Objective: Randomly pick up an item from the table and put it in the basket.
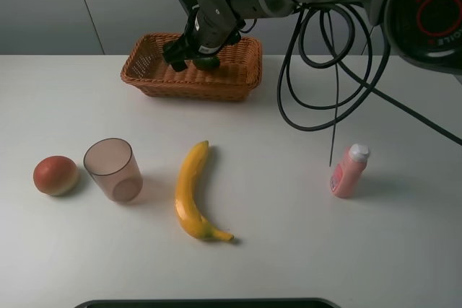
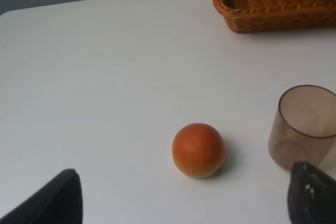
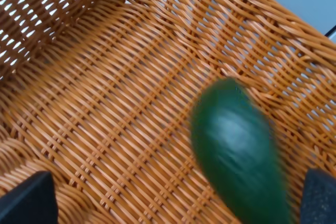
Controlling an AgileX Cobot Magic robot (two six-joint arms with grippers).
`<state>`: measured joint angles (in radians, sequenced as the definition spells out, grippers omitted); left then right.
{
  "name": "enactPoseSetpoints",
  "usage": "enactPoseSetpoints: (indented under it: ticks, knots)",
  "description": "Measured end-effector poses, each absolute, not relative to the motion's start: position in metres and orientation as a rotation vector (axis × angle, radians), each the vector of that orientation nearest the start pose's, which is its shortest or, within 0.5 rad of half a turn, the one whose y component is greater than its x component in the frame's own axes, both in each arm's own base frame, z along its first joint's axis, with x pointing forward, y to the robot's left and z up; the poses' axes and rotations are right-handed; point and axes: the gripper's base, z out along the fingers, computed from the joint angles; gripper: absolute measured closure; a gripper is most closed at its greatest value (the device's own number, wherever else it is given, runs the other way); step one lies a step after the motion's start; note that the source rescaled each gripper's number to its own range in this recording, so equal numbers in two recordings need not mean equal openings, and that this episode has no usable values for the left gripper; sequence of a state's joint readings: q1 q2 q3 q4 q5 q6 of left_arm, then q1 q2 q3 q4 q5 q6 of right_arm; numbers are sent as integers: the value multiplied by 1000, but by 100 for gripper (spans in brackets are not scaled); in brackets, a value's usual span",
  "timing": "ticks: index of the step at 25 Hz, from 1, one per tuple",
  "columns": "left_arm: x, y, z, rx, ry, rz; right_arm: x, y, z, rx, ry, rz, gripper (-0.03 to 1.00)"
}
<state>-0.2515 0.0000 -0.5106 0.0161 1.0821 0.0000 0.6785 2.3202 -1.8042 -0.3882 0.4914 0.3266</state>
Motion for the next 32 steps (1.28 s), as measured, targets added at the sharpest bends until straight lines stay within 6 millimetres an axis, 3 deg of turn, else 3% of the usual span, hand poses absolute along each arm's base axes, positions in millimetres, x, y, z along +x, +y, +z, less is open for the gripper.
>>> enactPoseSetpoints:
  ticks: [6,9,13,16,19,22,26,32]
  knots:
    - [-6,3,278,257,2042,-137,410,309,149,-768,2329,52,-2]
    - [-6,3,278,257,2042,-137,408,306,165,-742,2335,61,-2]
    - [-6,3,278,257,2042,-137,400,296,222,-695,2283,78,-2]
    - [-6,3,278,264,2041,-132,392,273,280,-640,2240,103,-2]
    - [-6,3,278,264,2041,-132,382,234,335,-571,2224,84,-2]
    - [-6,3,278,264,2041,-132,371,185,374,-493,2249,14,-2]
    - [-6,3,278,264,2041,-132,352,117,416,-381,2274,-97,-2]
    - [-6,3,278,264,2041,-132,319,28,453,-243,2321,-203,-2]
